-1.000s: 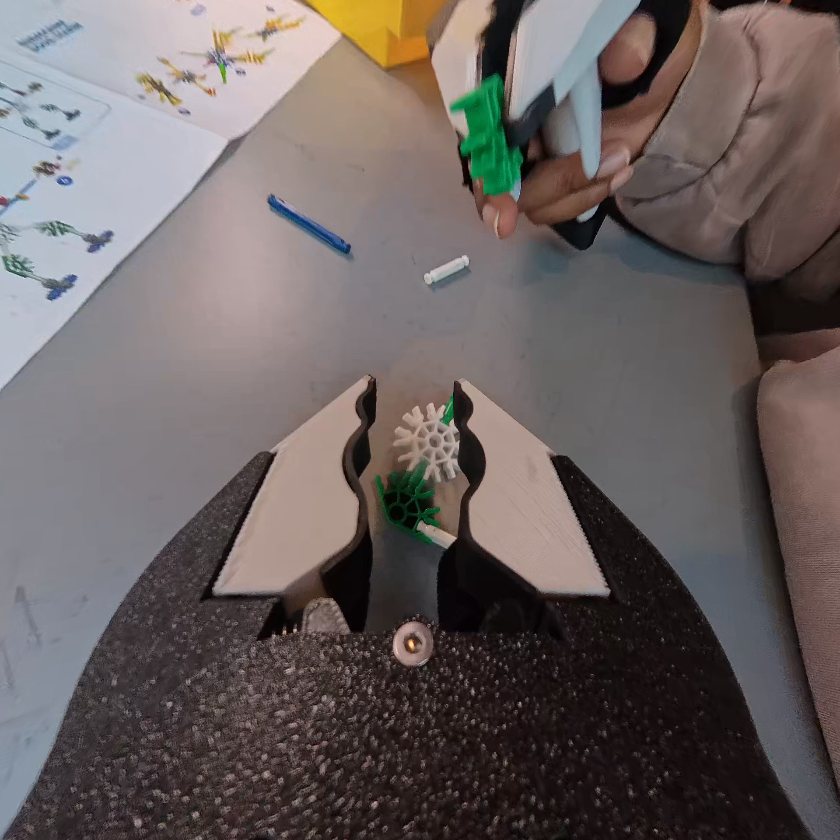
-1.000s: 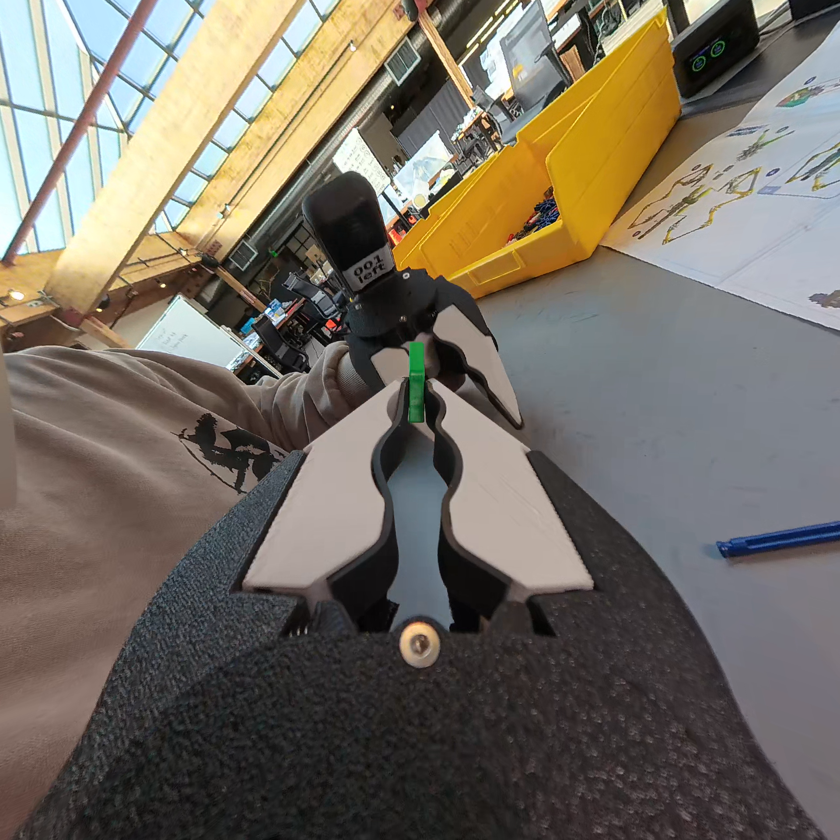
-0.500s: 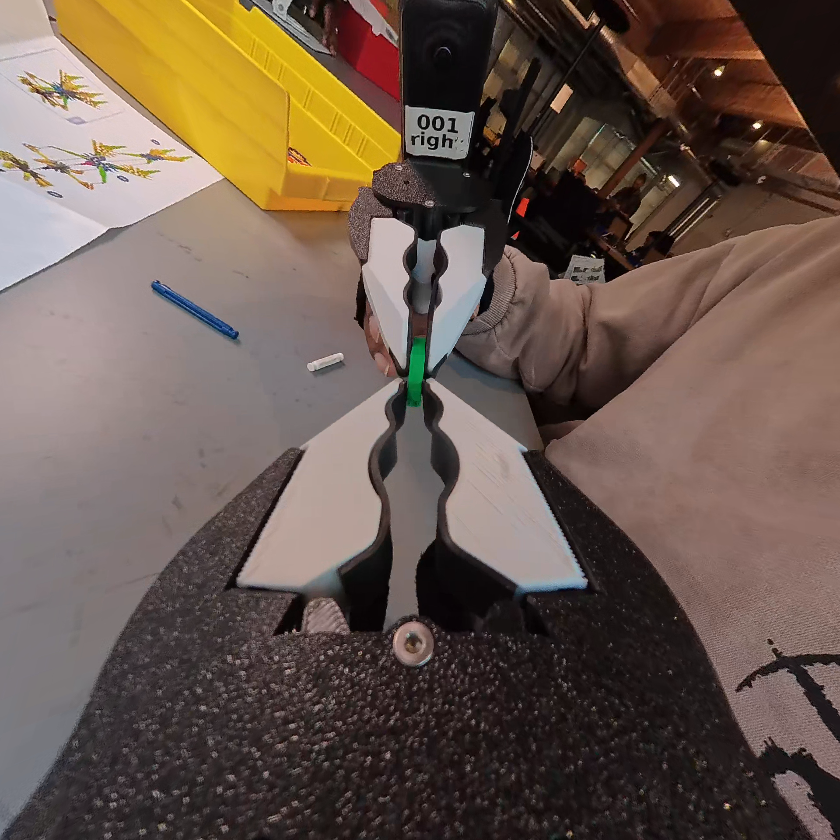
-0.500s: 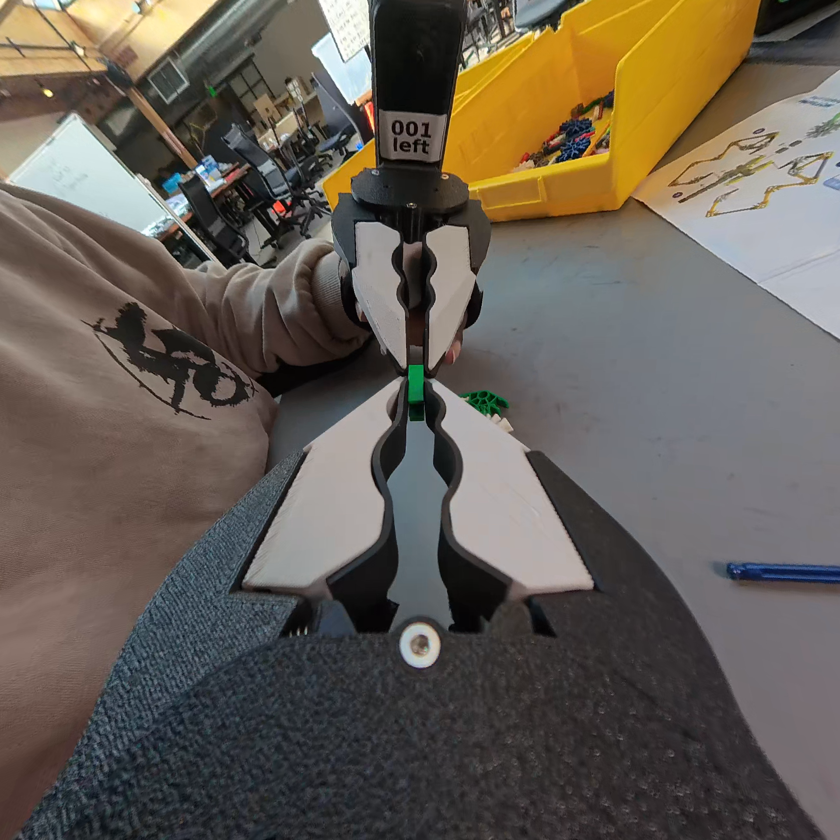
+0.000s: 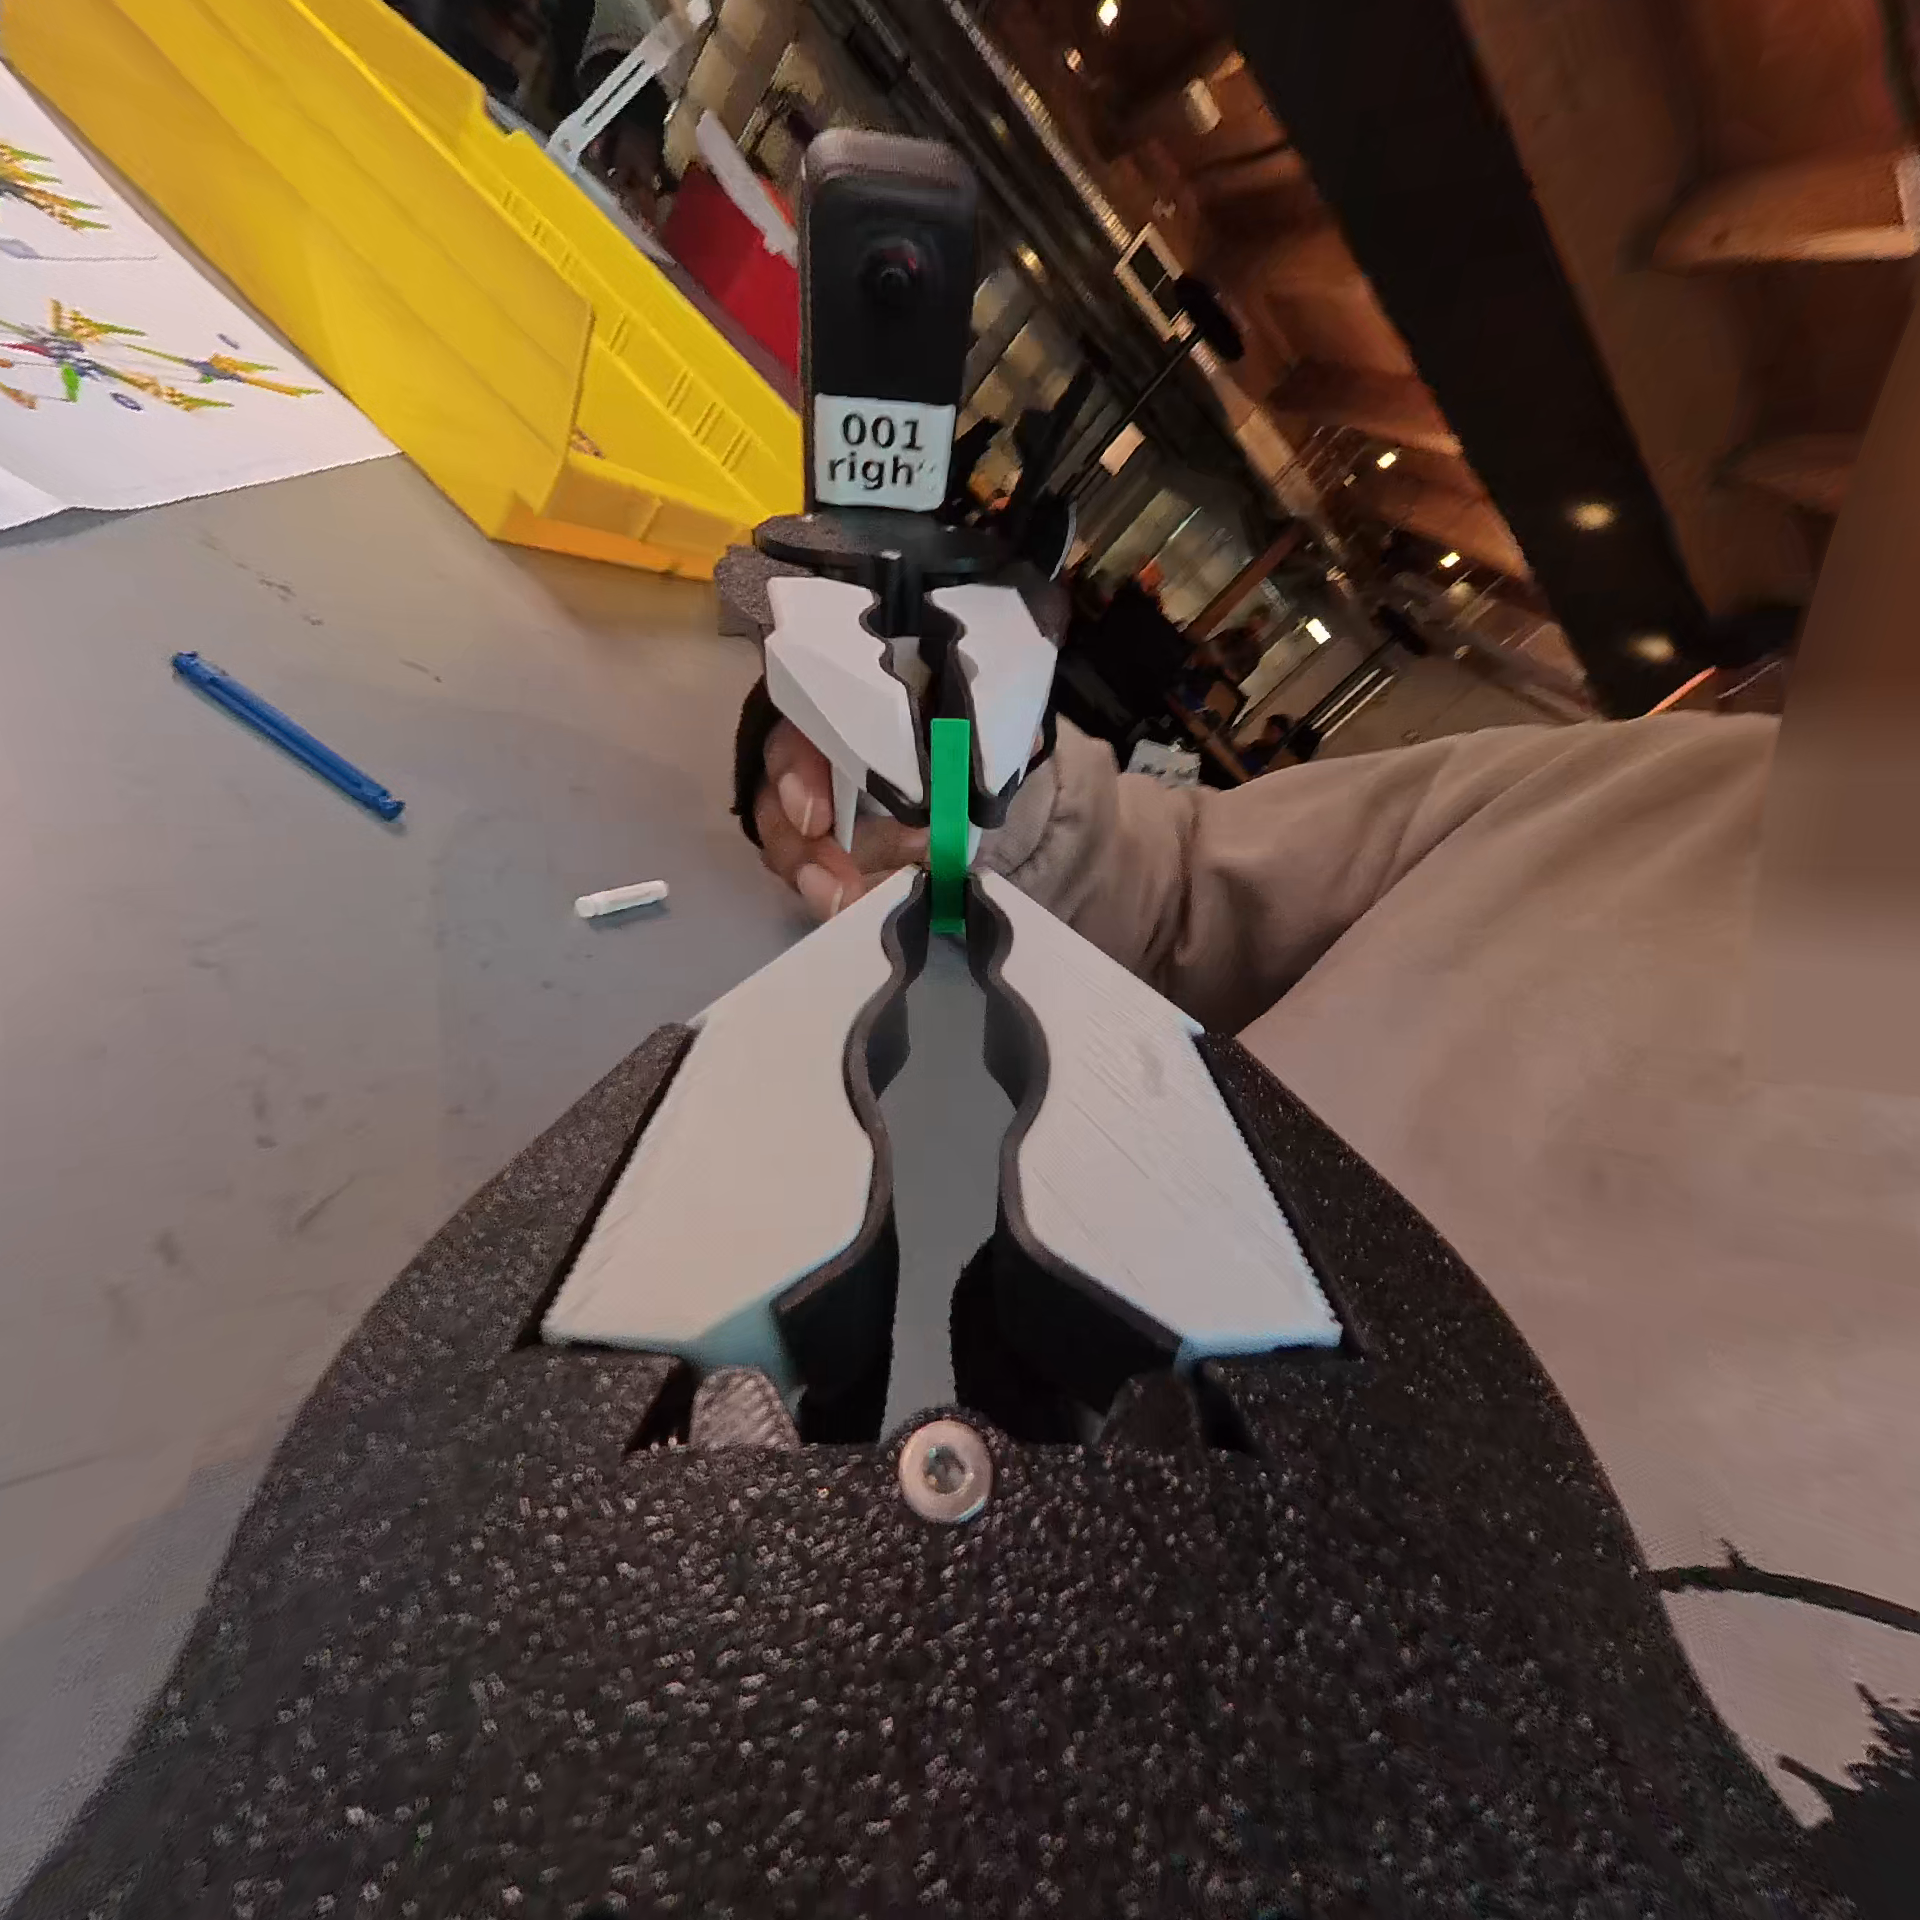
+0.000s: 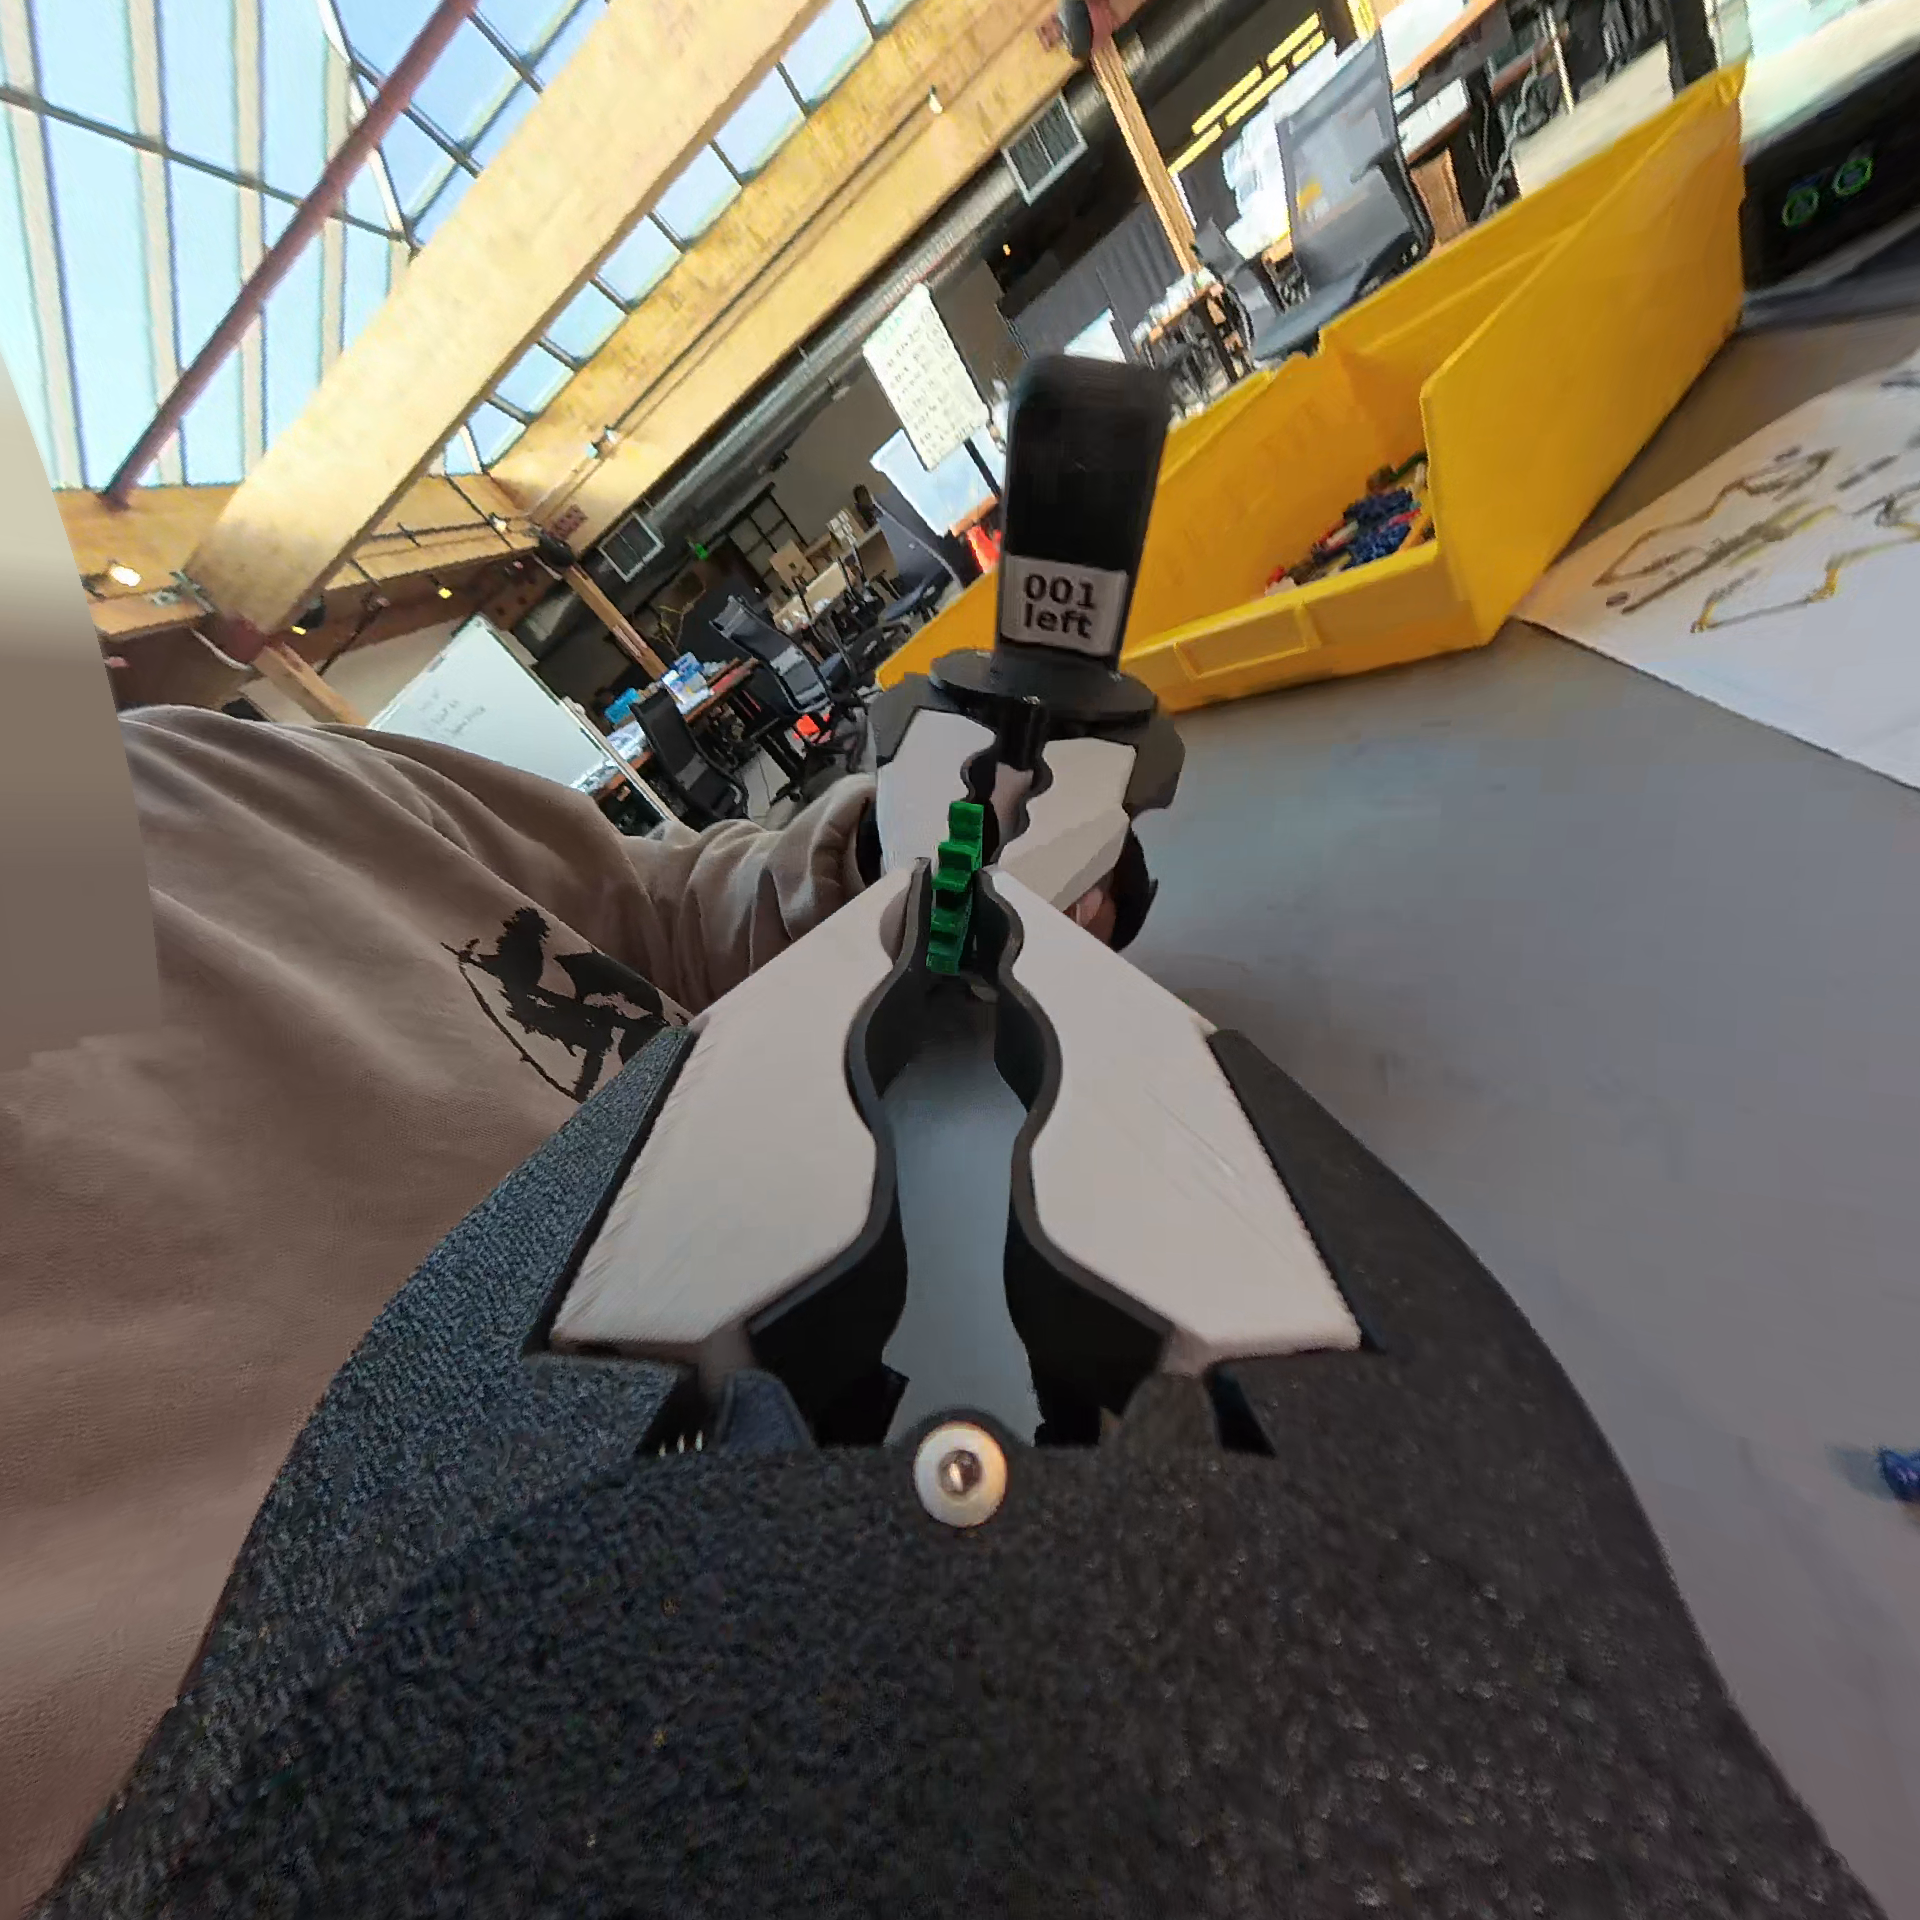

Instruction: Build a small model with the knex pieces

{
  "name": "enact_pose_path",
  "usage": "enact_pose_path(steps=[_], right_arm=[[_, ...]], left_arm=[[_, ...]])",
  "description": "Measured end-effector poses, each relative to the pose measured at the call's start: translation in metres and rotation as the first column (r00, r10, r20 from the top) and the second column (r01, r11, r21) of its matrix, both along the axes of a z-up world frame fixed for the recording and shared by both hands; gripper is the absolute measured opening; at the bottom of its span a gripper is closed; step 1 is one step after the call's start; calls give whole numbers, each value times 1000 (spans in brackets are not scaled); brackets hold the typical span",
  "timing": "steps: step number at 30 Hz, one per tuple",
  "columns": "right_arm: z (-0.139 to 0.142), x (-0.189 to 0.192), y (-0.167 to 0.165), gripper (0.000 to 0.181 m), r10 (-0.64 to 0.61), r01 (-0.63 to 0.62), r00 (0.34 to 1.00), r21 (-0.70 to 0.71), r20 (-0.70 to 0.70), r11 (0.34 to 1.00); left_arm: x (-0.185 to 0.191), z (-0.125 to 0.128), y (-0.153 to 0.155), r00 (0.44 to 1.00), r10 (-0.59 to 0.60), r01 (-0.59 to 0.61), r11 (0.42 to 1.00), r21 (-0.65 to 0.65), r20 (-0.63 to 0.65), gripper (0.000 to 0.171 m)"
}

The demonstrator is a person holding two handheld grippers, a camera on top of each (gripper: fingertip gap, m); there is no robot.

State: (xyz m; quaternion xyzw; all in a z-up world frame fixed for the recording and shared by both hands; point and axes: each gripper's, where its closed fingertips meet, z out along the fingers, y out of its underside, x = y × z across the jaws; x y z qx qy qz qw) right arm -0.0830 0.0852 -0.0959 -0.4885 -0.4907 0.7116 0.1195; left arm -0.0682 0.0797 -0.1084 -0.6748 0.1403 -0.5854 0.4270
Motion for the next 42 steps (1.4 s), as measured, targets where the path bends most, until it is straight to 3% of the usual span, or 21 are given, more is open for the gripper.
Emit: enact_pose_path(steps=[3,7,12,15,17,20,23,26,30,33,37,40,42], right_arm=[[25,9,3,9,13,-21,991,-60,-130,998],[39,20,-3,16,73,-97,972,-96,-221,991],[46,34,-46,36,258,-276,920,-19,-296,961],[48,42,-68,25,353,-372,881,-1,-314,928],[46,43,-72,21,361,-371,880,29,-308,928],[46,32,-56,21,254,-243,926,76,-280,967],[25,12,-21,22,38,8,984,259,-172,966],[2,-3,15,22,-187,210,978,462,-94,862],[-26,-12,35,22,-354,285,935,621,-13,730],[-32,-17,39,22,-427,319,904,698,-20,642],[-34,-19,45,22,-477,346,873,820,-103,456],[-38,-19,44,22,-468,325,878,842,-99,431],[-40,-20,41,22,-443,314,888,870,-128,379]], left_arm=[[0,21,-8,981,-68,68,998,10,184,4],[5,47,-29,910,-224,208,975,84,348,4],[26,54,-55,851,-393,363,919,152,348,4],[38,51,-64,832,-451,422,893,158,322,4],[42,49,-67,832,-463,432,887,166,305,4],[34,47,-51,884,-364,339,931,134,292,6],[15,26,-18,982,-117,105,991,86,148,9],[-10,9,8,995,104,-104,992,70,4,11],[-27,-6,29,949,290,-282,957,72,-127,23],[-23,-12,34,927,328,-319,945,77,-180,30],[-21,-15,37,919,349,-344,937,56,-184,26],[-19,-8,35,949,306,-307,952,2,-74,25],[-19,-8,34,958,286,-287,957,-42,-33,25]])
